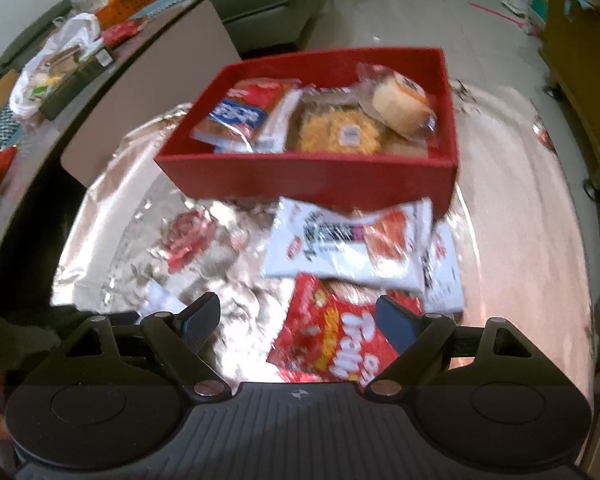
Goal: Organize snacks
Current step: 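Grasp the red Trolli candy bag with the right gripper while the left grasps the sausage pack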
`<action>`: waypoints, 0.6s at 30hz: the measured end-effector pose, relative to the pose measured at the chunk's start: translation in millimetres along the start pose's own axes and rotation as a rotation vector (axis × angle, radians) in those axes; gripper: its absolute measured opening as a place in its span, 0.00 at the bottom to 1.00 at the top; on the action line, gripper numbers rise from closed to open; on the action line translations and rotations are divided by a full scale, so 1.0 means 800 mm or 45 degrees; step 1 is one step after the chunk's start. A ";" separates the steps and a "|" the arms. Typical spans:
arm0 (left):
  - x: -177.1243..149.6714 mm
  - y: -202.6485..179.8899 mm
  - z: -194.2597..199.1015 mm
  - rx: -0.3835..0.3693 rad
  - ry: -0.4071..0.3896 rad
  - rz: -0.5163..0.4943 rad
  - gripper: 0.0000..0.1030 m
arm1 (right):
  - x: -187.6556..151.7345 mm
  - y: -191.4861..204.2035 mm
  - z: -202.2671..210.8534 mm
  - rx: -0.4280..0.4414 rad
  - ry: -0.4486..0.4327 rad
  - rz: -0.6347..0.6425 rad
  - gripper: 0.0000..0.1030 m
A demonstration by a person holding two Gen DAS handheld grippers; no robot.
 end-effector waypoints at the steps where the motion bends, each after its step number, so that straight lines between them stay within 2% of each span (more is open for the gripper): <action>1: 0.001 0.000 0.003 -0.006 -0.007 0.005 0.62 | -0.004 -0.004 -0.001 -0.011 0.008 -0.017 0.86; 9: 0.005 0.004 0.017 -0.057 -0.040 0.035 0.62 | -0.026 -0.013 -0.027 -0.075 0.085 -0.084 0.88; 18: 0.008 0.004 0.010 -0.078 -0.020 0.039 0.62 | -0.024 0.003 -0.070 -0.142 0.120 -0.039 0.95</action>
Point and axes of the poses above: each gripper's, at about its wrist camera, not at the fingertips, and z roughly against the way its jaws point, y to its left, x to its top, the point moved 3 cm from there along -z, roughly the way its jaws point, and after that the axes turned 3 degrees about -x, right-handed, at the moved point
